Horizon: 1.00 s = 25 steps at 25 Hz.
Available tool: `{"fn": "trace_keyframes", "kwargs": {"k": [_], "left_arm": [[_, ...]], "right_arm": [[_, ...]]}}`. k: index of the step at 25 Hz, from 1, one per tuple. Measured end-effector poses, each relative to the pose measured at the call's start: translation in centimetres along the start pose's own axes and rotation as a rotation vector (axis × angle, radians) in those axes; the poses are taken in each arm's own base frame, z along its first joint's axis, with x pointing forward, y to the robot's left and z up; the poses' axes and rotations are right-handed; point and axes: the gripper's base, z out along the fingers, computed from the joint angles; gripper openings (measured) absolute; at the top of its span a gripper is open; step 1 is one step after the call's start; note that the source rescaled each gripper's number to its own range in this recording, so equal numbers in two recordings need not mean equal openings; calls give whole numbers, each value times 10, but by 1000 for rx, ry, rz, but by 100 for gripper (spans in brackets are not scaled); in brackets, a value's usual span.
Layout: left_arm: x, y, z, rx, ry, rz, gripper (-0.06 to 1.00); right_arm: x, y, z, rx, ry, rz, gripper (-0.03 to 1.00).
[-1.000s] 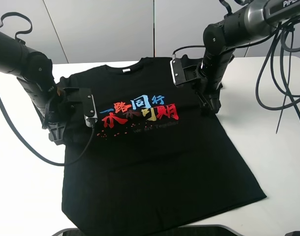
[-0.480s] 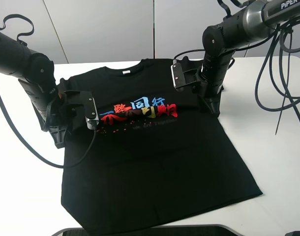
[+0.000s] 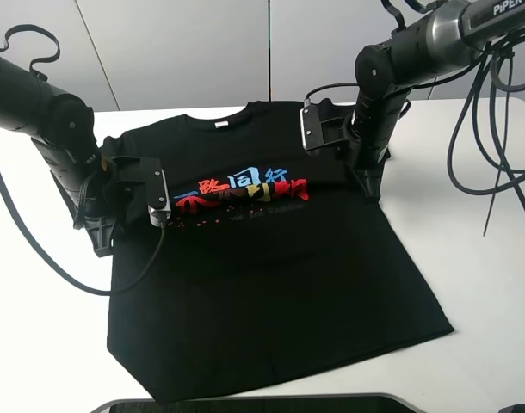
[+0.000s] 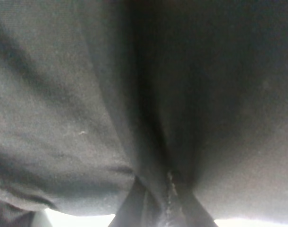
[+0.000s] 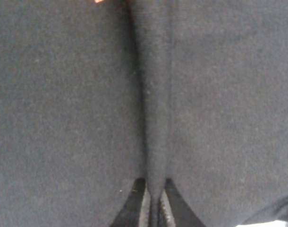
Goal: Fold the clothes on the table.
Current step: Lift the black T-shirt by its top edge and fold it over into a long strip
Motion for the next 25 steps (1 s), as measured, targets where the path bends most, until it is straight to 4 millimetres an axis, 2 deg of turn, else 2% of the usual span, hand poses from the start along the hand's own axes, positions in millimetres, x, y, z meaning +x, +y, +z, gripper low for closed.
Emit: {"fn": "trace_keyframes", "kwargs": {"k": [3,10,14,20,25], "left_arm": [[-2,4,-8,-58,-43,13,3],[-6,17,-68,-265,-214,2,3],[-6,21,-96,-352,-281,-2,3],[-18,48,-141,-518,-353,-7,3],[-28,79,-194,-728,-405,-26,3]], "right_arm": [[1,-3,-19,48,-21,24,1],[5,-10,-111,273,-143,123,1],[9,-7,-153,386,-206,139,1],[12,-9,-189,538,-273,132,1],[7,-26,-217,699,-335,115,1]]}}
